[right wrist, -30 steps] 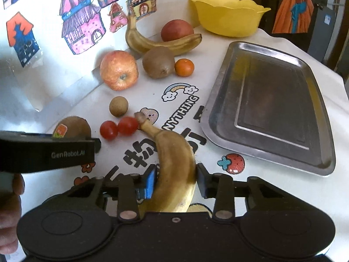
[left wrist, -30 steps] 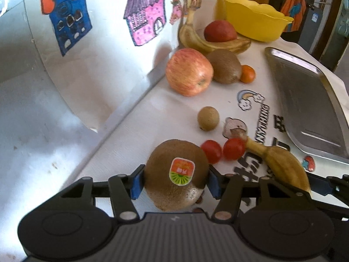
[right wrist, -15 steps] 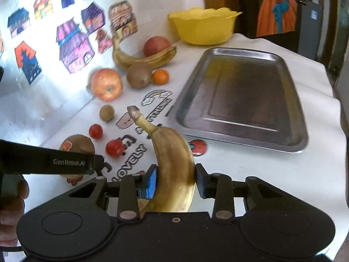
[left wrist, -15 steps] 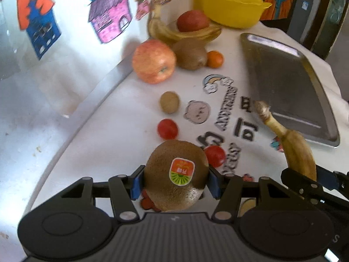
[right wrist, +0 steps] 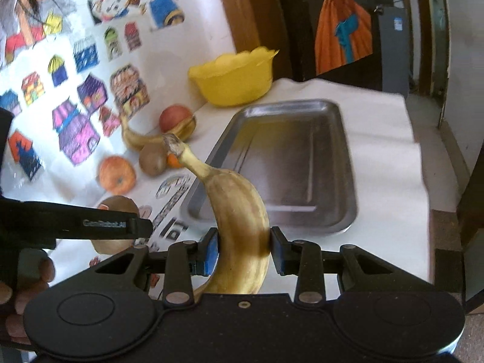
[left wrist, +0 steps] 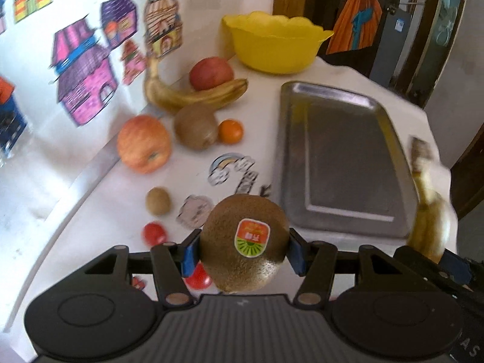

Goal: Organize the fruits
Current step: 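Carry the kiwi with the left tool while the right tool carries the banana to the tray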

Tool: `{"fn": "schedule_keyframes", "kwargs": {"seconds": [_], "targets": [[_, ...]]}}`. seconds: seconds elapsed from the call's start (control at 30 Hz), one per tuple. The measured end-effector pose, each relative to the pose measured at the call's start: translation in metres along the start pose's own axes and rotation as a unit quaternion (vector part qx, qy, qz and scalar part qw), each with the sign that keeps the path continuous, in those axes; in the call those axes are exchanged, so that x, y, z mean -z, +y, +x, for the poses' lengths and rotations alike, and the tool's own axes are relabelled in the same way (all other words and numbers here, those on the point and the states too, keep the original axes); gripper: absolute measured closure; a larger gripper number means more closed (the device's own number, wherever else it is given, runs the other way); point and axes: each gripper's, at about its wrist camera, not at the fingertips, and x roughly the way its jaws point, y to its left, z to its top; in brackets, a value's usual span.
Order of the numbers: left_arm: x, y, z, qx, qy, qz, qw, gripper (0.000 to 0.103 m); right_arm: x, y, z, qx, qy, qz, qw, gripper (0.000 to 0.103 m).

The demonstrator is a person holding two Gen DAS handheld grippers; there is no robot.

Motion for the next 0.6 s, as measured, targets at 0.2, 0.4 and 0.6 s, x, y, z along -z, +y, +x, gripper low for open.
{"fn": "schedule_keyframes", "kwargs": {"seconds": [0.2, 0.4, 0.6], "targets": [[-0.024, -0.023, 0.003, 0.009, -0.018, -0.005, 0.9998, 0.041, -0.027, -0.019, -0.009, 0.003, -0.034, -0.001, 0.999, 0.065], [-0.047, -0.046, 0.025, 0.013, -0.045, -0.002, 0.9989, 0.041, -0.055, -0.044, -0.003, -0.001, -0.059, -0.011, 0.998, 0.065], [-0.065, -0.061, 0.062, 0.001, -0.045, -0.008, 0.9989, 0.041, -0.076, -0.072, 0.025, -0.002, -0.054, -0.024, 0.998, 0.065]]}}
